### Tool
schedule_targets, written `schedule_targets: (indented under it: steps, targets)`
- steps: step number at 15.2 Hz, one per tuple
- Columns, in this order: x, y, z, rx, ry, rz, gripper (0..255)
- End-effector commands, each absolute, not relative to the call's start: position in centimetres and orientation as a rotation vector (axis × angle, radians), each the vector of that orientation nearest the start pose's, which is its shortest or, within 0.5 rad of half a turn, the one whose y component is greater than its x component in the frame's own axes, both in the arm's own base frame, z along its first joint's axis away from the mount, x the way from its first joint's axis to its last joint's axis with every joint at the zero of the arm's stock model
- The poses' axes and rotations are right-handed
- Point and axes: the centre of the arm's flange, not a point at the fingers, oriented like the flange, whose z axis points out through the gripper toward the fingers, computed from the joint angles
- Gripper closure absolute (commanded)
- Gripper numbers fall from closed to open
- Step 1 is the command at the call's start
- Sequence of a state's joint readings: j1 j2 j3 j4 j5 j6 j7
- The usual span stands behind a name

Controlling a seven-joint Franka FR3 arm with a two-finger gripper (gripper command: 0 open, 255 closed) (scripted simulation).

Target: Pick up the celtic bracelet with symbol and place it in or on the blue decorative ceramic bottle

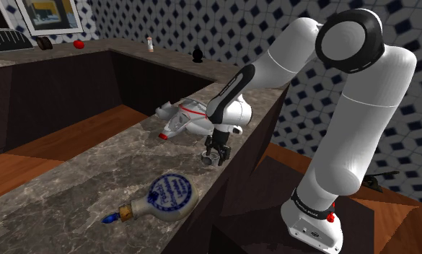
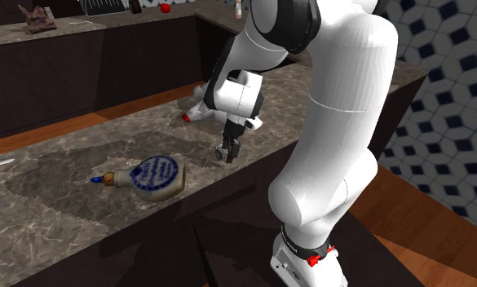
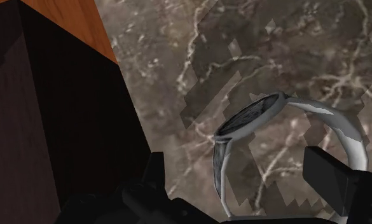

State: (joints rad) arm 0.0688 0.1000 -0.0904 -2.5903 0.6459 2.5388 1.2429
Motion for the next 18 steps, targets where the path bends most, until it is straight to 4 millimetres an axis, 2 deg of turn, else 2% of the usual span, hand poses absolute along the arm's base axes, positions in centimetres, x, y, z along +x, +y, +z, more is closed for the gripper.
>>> schedule_targets:
  steps: [1,5,6,15,18]
  targets:
    - [42.3,-1.7,20.9,-1.790,2.325,0.437,0]
    - [42.3,-1.7,20.9,-1.790,2.325,0.437,0]
    - [42.3,-1.7,20.9,-1.790,2.325,0.437,255]
    - [42.3,-1.7,20.9,-1.790,2.325,0.437,255]
    - [42.3,-1.7,22.5,-1.790,2.325,0.437,255]
